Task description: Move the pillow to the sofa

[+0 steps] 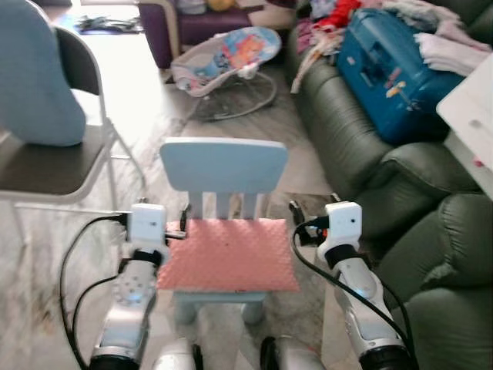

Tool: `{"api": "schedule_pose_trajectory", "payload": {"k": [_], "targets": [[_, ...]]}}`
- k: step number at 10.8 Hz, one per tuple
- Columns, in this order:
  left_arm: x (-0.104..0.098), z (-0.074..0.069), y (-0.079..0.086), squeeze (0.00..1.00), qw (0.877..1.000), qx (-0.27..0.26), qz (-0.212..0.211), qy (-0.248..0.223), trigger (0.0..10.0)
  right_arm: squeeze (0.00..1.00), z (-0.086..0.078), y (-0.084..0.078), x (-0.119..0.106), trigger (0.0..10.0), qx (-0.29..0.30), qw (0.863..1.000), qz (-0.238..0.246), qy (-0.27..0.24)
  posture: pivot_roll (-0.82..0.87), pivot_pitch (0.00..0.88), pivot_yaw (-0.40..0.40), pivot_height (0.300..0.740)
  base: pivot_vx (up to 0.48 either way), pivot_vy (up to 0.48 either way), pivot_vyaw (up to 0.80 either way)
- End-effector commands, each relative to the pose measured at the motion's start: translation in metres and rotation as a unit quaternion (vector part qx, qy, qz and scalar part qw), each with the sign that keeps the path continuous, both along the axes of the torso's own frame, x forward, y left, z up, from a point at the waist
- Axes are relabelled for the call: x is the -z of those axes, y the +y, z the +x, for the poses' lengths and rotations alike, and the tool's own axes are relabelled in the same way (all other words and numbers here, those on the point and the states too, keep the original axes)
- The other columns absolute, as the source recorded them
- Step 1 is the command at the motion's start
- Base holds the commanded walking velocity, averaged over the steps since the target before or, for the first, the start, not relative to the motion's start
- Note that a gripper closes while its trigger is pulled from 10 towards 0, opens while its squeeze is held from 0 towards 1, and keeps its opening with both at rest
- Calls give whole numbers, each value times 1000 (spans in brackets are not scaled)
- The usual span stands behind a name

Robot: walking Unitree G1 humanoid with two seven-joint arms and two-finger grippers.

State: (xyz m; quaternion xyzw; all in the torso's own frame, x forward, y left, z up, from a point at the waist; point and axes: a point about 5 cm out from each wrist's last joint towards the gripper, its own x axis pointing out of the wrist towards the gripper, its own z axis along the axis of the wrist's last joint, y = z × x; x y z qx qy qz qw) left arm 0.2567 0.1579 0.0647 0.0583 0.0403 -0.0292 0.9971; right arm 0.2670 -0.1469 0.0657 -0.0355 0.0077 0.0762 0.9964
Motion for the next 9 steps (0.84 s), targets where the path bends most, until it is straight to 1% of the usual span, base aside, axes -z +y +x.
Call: {"api": "schedule_pose_trajectory", "payload": {"k": [1,6,7,8,9], "targets": [[-2,-1,-1,0,1000,6,8,0,10000,0,0,-3,-1,10000,3,1000,1,-3,-8,125,-43,740,0,0,0],[0,-1,-1,0,1000,11,24,7,10000,0,0,-4,-2,10000,4,1000,5,-4,-16,133,-38,658,0,0,0],[1,-2,0,0,1000,10,26,9,10000,0,0,-4,-2,10000,4,1000,5,-4,-16,134,-38,648,0,0,0],[3,-2,4,0,999,3,30,13,10000,0,0,-3,-2,10000,0,1000,8,-6,-15,133,-41,618,0,0,0],[3,-2,4,0,999,1,31,13,10000,0,0,-3,-3,10000,-1,1000,9,-7,-15,132,-42,613,0,0,0]]}}
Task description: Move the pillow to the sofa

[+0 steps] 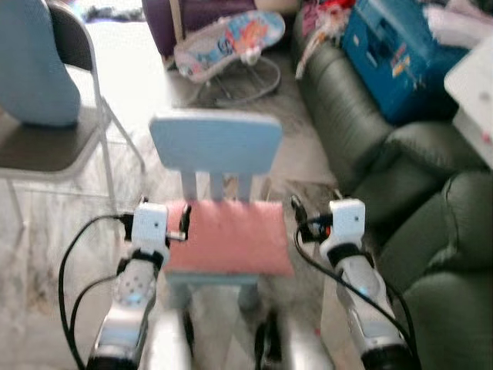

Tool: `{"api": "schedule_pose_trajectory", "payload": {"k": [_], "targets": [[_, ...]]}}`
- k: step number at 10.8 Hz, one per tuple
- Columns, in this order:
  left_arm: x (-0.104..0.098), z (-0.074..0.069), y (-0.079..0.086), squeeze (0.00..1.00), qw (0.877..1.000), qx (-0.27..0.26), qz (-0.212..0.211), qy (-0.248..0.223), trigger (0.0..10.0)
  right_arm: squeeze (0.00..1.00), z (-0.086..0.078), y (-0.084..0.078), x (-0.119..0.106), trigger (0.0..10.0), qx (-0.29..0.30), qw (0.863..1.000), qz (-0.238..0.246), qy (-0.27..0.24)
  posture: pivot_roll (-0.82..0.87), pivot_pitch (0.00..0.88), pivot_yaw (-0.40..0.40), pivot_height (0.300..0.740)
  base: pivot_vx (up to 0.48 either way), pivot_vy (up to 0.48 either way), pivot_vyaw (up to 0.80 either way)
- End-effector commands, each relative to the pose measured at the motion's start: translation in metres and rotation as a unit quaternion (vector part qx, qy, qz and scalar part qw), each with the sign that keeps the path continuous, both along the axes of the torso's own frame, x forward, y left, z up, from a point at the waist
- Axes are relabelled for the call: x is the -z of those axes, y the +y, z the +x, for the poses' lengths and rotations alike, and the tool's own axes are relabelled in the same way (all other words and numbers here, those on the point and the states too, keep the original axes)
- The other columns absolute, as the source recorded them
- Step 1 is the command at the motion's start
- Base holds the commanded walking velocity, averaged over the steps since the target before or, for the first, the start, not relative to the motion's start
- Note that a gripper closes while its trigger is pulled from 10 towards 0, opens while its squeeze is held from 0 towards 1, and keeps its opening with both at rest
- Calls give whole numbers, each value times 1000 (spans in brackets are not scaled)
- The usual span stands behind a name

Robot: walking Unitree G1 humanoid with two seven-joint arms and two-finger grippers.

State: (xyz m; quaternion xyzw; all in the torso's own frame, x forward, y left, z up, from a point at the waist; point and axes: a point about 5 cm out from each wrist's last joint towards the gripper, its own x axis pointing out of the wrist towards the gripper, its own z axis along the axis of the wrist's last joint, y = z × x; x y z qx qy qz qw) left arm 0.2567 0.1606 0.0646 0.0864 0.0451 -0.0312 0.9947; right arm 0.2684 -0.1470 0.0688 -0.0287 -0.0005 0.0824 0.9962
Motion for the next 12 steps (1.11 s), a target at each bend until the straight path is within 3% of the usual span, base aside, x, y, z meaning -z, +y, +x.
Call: {"api": "schedule_pose_trajectory", "payload": {"k": [1,4,9,12], "targets": [[3,-1,1,0,1000,-5,4,8,10000,0,-1,-3,1,10000,5,1000,2,2,-15,131,-43,613,0,0,0],[4,-1,9,0,999,-36,34,11,10000,0,-2,-3,0,10000,2,1000,5,2,-13,133,-51,613,0,0,0],[9,-14,29,0,996,-70,55,22,10000,0,-9,-1,4,10000,1,1000,20,12,-2,128,-48,613,0,0,0],[9,-12,26,0,996,-64,50,23,10000,0,-8,0,5,10000,-6,1000,20,15,-3,126,-51,558,0,0,0]]}}
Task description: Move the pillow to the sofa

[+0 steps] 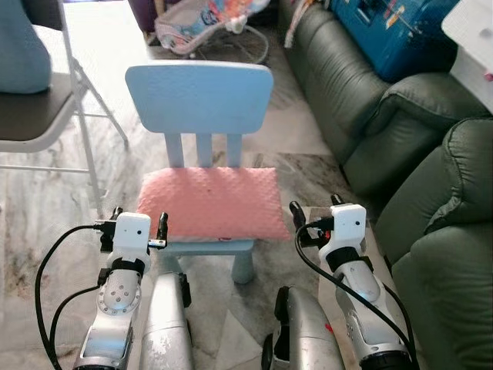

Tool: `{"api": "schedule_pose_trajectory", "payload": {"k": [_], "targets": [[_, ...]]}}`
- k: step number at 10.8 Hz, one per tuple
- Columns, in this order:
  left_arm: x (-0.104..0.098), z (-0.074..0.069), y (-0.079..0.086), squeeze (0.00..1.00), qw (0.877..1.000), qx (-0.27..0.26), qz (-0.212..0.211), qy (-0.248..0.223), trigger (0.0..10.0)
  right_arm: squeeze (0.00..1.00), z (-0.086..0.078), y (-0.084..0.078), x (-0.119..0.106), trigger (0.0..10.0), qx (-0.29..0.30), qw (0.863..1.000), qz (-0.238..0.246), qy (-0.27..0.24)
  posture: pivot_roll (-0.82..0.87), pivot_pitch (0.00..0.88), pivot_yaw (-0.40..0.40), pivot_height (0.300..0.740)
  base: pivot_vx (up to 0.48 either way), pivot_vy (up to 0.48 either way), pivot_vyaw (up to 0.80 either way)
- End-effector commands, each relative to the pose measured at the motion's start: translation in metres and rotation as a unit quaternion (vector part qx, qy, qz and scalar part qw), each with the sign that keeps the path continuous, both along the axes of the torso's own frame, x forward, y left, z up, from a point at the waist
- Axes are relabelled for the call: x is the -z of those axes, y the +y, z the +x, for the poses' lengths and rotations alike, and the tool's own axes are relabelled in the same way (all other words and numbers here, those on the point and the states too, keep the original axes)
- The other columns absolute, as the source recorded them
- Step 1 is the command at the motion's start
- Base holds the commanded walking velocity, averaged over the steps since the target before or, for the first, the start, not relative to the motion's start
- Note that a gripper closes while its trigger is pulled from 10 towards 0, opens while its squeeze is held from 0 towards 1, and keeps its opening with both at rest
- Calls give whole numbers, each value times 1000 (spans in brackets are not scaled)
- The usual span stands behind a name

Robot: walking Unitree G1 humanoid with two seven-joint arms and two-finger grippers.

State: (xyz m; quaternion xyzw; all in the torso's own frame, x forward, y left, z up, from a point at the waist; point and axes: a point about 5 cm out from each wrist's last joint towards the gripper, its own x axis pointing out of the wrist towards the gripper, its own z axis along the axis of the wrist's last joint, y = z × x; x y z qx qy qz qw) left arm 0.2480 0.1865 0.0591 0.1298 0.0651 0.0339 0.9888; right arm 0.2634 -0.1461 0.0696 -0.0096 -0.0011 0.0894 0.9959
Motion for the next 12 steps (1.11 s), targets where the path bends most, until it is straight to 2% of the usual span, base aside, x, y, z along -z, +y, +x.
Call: {"api": "schedule_pose_trajectory", "payload": {"k": [1,3,4,10,12], "targets": [[3,-3,-1,0,1000,0,1,10,10000,0,-2,-1,5,10000,-1,1000,0,14,-5,128,-51,538,0,0,0],[3,-2,-7,0,999,22,-24,14,10000,0,0,1,2,10000,-7,1000,5,8,-5,132,-52,498,0,0,0],[2,-1,-9,0,999,21,-24,13,10000,0,-2,5,2,10000,-18,1000,12,9,-9,132,-53,494,0,0,0],[-2,3,-9,0,1000,7,-20,2,10000,0,-1,6,2,10000,-33,999,0,11,-18,140,-58,494,0,0,0],[-3,5,-7,0,1000,-1,-12,1,10000,0,-1,7,1,10000,-38,999,1,10,-20,140,-59,494,0,0,538]]}}
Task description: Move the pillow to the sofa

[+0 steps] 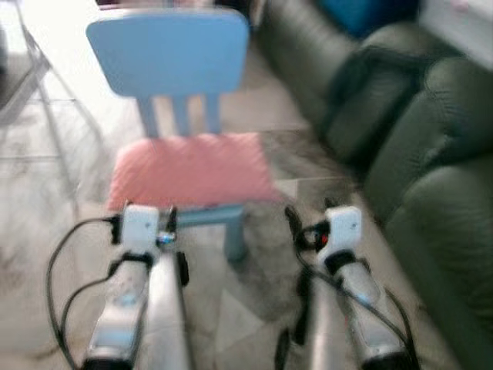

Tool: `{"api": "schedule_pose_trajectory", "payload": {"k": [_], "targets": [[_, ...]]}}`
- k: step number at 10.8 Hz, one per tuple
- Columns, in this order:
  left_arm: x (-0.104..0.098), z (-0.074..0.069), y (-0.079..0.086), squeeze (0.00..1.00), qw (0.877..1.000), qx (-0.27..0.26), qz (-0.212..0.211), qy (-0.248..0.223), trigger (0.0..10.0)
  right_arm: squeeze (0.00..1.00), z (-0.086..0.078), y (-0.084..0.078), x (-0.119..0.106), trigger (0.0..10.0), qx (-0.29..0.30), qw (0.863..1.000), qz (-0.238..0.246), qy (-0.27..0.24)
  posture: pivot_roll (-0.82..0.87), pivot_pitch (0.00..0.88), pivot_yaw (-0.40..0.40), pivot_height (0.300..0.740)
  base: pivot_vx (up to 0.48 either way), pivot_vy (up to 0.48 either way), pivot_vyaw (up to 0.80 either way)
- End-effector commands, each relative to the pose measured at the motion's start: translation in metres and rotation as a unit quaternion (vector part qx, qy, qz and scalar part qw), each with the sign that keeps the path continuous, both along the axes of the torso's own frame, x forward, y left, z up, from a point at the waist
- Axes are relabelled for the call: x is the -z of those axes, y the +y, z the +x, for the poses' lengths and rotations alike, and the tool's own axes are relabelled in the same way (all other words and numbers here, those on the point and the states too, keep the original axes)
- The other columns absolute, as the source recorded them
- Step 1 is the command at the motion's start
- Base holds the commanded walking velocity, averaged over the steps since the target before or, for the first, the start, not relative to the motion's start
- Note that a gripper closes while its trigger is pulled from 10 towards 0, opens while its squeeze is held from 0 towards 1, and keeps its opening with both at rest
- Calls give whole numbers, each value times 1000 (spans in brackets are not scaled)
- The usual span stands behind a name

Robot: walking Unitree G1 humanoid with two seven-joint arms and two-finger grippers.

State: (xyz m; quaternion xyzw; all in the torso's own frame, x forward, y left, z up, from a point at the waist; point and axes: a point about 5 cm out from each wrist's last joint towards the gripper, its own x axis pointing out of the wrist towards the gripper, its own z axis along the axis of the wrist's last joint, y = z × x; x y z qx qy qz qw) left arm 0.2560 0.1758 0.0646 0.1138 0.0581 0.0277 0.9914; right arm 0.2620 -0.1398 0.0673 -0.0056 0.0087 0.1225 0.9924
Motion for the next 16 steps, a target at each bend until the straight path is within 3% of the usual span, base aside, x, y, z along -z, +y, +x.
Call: {"api": "schedule_pose_trajectory", "payload": {"k": [1,5,14,16], "targets": [[3,-2,4,0,1000,-7,8,10,10000,0,1,2,-2,10000,-6,1000,0,-2,-20,141,-58,494,0,0,525],[3,0,4,0,1000,-11,10,10,10000,0,2,3,-3,10000,-16,1000,-5,-5,-22,141,-58,494,0,0,0],[3,2,4,0,1000,-15,15,11,10000,0,1,11,-5,10000,-39,999,-5,-12,-21,145,-59,494,0,0,708],[3,2,3,0,1000,-12,14,11,10000,0,3,10,-5,10000,-33,999,-1,-10,-21,146,-62,494,0,0,0]]}}
